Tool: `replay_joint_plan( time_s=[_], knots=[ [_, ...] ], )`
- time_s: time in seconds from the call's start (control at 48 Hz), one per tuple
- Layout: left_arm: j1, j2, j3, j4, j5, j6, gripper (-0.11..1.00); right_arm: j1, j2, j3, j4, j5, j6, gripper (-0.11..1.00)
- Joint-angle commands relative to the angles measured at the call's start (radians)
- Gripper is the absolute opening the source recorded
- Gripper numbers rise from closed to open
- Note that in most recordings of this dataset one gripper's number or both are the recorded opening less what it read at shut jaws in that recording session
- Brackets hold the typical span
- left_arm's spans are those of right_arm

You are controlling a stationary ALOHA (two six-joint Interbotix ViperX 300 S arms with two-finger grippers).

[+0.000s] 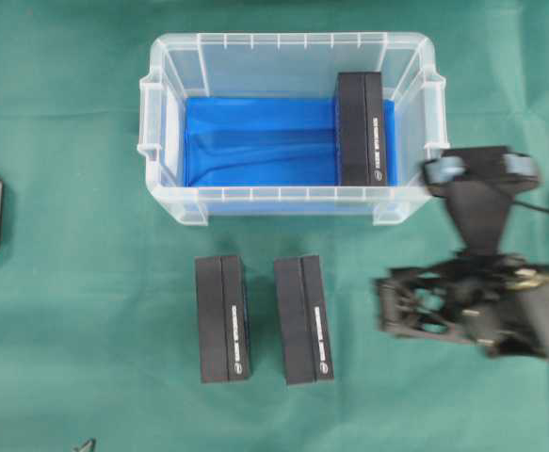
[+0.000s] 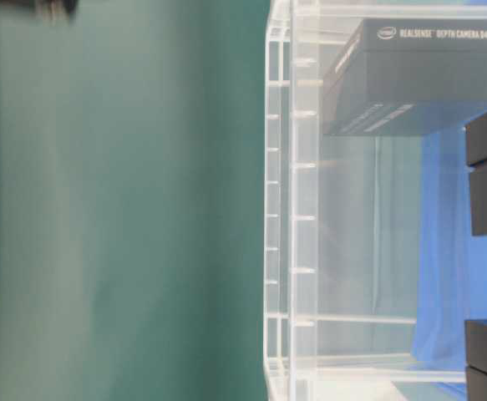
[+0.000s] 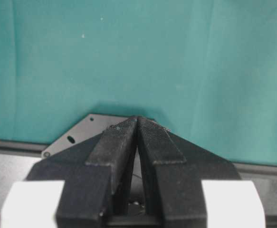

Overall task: Take the box out of the case with the right arm.
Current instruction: 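Open the right gripper and withdraw it to the right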

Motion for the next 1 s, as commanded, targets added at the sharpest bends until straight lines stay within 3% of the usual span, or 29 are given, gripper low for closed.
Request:
replay_joint_plan(
  time_s=[0.0, 0.313, 0.709, 0.897, 0.98],
  knots=[
    [0.005, 0.008, -0.009, 0.002, -0.005, 0.002, 0.02, 0.034, -0.087, 0.061, 0.003, -0.018, 0.021, 0.86],
    [0.005, 0.008, -0.008, 0.003, -0.005, 0.003, 0.02, 0.137, -0.255, 0.212, 0.014, 0.011, 0.163, 0.86],
    [0.003, 0.008, -0.008, 0.005, -0.005, 0.005, 0.02, 0.137, -0.249, 0.204, 0.003, 0.015, 0.160, 0.86],
    [0.005, 0.008, -0.008, 0.005, -0.005, 0.005, 0.02, 0.091, -0.270, 0.218, -0.015, 0.017, 0.137, 0.86],
    [0.005, 0.008, -0.008, 0.005, -0.005, 0.003, 0.02, 0.048, -0.293, 0.233, -0.023, 0.017, 0.095, 0.86]
  ],
)
